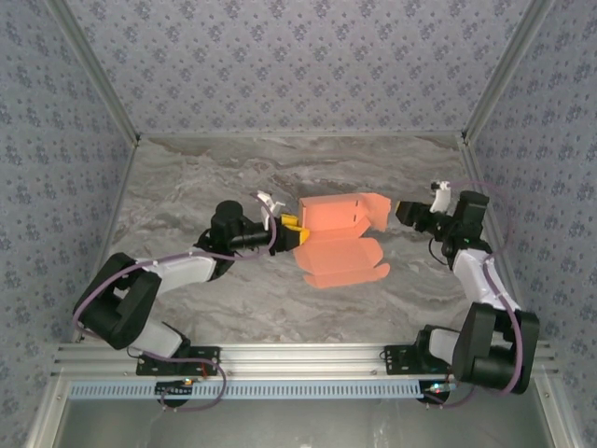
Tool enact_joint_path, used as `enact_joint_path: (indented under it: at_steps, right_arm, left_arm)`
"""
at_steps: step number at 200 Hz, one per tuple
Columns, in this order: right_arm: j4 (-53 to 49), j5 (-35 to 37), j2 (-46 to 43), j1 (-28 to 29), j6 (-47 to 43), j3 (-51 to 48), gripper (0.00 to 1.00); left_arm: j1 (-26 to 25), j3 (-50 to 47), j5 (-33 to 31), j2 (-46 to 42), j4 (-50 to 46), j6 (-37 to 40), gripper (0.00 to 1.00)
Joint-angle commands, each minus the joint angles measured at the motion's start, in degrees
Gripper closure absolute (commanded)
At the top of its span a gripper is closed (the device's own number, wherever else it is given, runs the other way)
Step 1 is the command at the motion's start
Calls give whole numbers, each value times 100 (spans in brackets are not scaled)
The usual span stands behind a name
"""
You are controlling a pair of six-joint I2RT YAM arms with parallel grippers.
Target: Fold the paper box
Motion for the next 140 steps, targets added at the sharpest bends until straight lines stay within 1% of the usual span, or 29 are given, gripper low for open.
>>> enact_joint_path:
  at_steps: [1, 11, 27, 40, 61, 101, 119, 140]
  right_arm:
    - [-742, -518, 159, 611, -1169, 424, 54]
    - [-753, -745, 153, 827, -1395, 419, 57]
    - [-489, -993, 51, 1053, -1418, 333, 59]
    - [-416, -1187, -33, 1160, -1450, 315, 60]
    - [-581, -1445, -76, 1249, -1597, 355, 60]
    - [-664, -1350, 43, 1604, -1657, 390, 54]
    - [-579, -1495, 121, 1654, -1592, 423, 50]
    - [-637, -1567, 73, 1654, -1728, 432, 45]
  left_arm:
    - [51, 177, 331, -130, -115, 93, 63]
    - [51, 233, 357, -128, -158, 102, 63]
    - [55, 302, 353, -114, -296, 158, 63]
    - [64, 356, 342, -90, -392, 179, 63]
    - [69, 384, 322, -111, -426, 155, 63]
    - [71, 327, 286, -97, -320, 144, 63]
    - [68, 277, 213, -101, -272, 152, 63]
    - [75, 274, 88, -100, -361, 187, 64]
